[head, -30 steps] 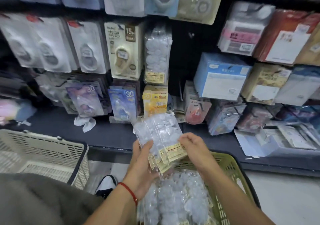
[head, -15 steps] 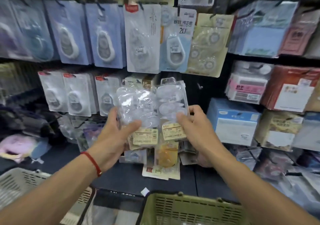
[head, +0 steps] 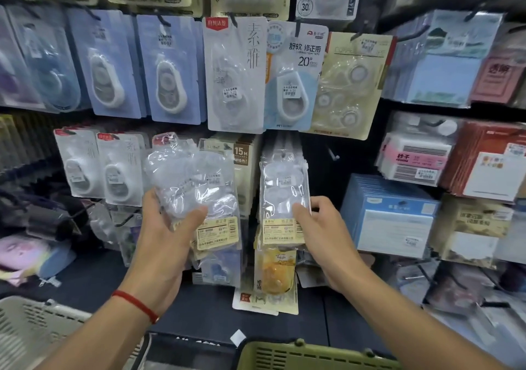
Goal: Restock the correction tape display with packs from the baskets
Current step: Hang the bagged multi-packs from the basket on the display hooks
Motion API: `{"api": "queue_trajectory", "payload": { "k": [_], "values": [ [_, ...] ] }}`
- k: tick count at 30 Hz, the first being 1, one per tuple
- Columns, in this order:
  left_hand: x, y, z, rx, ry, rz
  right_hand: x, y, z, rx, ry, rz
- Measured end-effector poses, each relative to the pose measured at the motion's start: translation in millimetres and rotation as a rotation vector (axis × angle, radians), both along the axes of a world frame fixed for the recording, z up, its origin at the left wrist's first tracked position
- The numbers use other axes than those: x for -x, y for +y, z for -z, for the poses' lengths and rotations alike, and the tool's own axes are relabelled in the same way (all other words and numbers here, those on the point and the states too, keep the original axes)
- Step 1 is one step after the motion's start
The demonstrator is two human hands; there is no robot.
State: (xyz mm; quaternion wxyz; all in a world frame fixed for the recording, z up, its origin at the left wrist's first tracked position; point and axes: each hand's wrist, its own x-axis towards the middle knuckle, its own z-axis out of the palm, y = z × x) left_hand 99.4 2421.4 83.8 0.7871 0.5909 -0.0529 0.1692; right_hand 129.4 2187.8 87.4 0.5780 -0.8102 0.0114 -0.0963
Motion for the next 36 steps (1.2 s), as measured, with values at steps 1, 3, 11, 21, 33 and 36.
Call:
{"api": "queue_trajectory", "payload": {
  "k": [1, 3, 11, 21, 33, 36],
  "values": [
    [-1, 2, 1, 0.014, -0.004, -0.002, -3, -1, 1, 0.038, 0.009, -0.008],
    [-2, 4, 3, 0.039, -0.004, -0.007, -7, -6, 6, 0.231, -0.007, -0.003],
    [-5, -18, 10, 0.076, 0.059, 0.039, -26, -25, 30, 1.23, -0.414, -0.251],
    [-6, -64, 12, 0.084, 0.052, 0.277, -14, -54, 4, 0.159, -0.161, -0.293],
    [-15, -112, 23, 0.012, 0.087, 0.232, 26, -80, 24, -0.186, -0.243, -0.149],
    [-20, -113, 26, -0.057, 0.045, 0.132, 21, -86, 16, -0.144, -0.262, -0.135]
  ]
}}
